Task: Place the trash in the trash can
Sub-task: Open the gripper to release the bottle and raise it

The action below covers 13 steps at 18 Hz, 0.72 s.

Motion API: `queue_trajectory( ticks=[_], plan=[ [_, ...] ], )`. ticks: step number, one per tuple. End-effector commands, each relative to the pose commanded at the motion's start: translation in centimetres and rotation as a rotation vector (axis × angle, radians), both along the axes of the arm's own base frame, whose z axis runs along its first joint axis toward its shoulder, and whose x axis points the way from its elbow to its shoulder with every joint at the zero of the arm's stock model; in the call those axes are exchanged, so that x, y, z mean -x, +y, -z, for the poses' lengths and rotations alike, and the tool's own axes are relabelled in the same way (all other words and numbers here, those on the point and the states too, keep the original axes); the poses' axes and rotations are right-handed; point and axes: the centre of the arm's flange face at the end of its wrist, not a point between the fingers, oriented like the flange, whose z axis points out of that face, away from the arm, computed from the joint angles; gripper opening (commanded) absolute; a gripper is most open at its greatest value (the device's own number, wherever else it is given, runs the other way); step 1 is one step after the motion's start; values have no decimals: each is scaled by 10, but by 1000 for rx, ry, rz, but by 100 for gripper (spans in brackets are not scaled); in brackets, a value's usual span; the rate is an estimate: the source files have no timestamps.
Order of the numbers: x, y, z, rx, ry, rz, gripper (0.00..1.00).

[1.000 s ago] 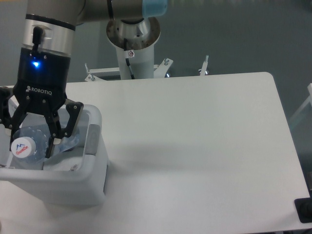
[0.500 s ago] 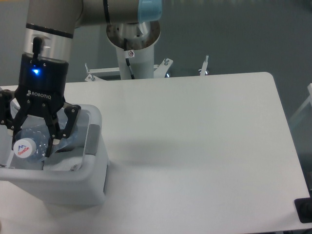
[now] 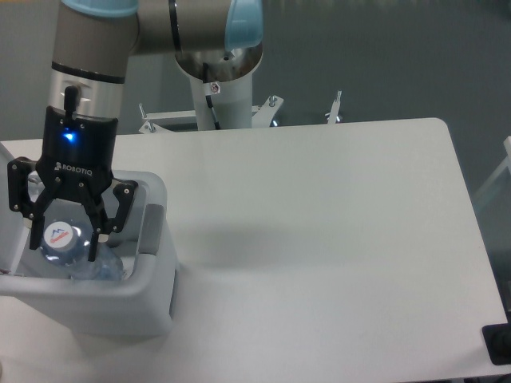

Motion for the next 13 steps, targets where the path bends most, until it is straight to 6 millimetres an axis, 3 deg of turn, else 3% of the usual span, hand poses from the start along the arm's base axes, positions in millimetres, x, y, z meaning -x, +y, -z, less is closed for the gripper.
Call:
queue_trajectory(
  ticks=[2,4,9,13],
  plan=[
    [1,-3,-8,-11,12,0,100],
    [6,-8,-12,-13,21,-8,100],
    [73,-36,-5,168,344,-93,100],
    [108,-54,2,253,425,-50,100]
  ],
)
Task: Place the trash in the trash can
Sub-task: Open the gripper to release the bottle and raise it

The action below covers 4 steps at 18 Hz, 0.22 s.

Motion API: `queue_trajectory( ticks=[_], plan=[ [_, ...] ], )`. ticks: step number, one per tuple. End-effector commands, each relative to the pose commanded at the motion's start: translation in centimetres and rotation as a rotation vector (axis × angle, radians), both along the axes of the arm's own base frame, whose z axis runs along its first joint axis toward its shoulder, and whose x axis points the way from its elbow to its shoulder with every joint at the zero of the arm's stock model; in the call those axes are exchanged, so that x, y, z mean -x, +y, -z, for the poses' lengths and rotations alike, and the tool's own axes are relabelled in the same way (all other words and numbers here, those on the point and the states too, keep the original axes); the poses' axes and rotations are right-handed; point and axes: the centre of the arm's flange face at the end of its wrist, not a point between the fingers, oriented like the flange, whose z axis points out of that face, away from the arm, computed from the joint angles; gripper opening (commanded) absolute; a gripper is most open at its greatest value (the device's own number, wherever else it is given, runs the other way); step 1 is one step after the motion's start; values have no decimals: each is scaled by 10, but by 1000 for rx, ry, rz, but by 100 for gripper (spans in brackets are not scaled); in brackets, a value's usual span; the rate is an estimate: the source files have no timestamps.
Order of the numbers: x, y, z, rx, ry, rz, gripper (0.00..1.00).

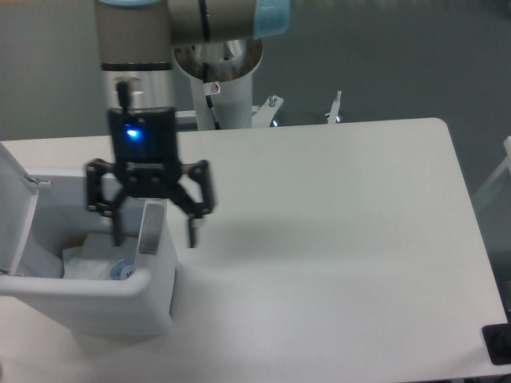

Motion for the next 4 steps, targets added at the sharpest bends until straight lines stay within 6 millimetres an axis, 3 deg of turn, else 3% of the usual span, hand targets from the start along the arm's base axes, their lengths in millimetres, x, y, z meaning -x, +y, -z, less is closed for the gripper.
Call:
queue_trajectory(
  ticks=[4],
  plan=[
    [10,-8,8,47,9,20,100]
  ],
)
